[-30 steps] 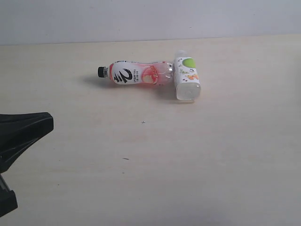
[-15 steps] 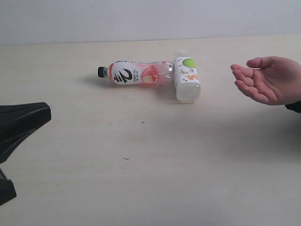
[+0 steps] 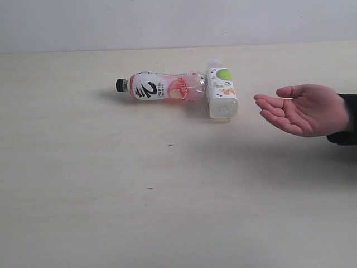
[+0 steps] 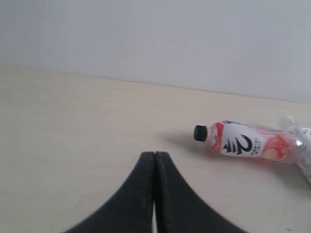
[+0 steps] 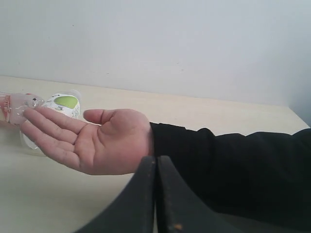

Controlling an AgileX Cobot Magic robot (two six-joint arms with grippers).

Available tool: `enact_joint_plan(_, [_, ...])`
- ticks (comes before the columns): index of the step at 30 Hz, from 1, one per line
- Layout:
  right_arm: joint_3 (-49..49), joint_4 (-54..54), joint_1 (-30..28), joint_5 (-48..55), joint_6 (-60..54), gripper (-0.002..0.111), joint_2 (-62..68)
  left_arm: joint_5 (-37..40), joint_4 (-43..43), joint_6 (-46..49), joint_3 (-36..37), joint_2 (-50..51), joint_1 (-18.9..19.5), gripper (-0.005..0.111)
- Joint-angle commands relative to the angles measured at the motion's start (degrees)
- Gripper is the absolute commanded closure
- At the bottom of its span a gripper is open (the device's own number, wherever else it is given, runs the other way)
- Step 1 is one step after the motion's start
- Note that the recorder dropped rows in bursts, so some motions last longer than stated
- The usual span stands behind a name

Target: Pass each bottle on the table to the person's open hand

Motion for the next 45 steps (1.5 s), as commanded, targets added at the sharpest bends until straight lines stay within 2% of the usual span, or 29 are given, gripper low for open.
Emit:
enact_joint_plan(1, [0.27, 0.05, -0.25, -0.46, -0.20, 0.108, -0.34, 1.71, -3.03, -0.60, 0.04, 0.18, 3.21, 0.107])
enact_joint_plan(15, [0.27, 0.05, -0.25, -0.46, -0.20, 0.108, -0.34, 4.70, -5.19, -3.17, 0.04, 0.18, 3.06, 0.107])
enact_joint_plan(27, [0.27, 0.05, -0.25, -0.46, -0.20, 0.108, -0.34, 13.26, -7.61, -3.17, 0.04, 0.18, 2.85, 0.107])
enact_joint_plan(30, [0.27, 0.05, -0.25, -0.46, -0.20, 0.108, -0.34, 12.86, -7.98, -2.13, 0.04, 0.18, -0.23, 0.107])
enact_joint_plan(37, [0.27, 0.05, -0.25, -0.46, -0.20, 0.108, -0.34, 8.44, -7.76, 1.29, 0.04, 0.18, -12.57, 0.107])
enact_joint_plan(39, [0.27, 0.05, -0.25, -0.46, -0.20, 0.108, -0.34, 7.67, -7.48, 2.52, 0.04, 0.18, -15.02, 0.107])
enact_joint_plan(41, [0.27, 0.05, -0.25, -0.46, -0.20, 0.108, -0.34, 7.40, -6.55, 3.38, 0.04, 0.18, -16.33, 0.107])
enact_joint_plan(45, [0.27, 0.05, -0.25, -0.46, -0.20, 0.108, -0.34, 7.51, -6.23, 3.38, 0.04, 0.18, -16.33, 0.107])
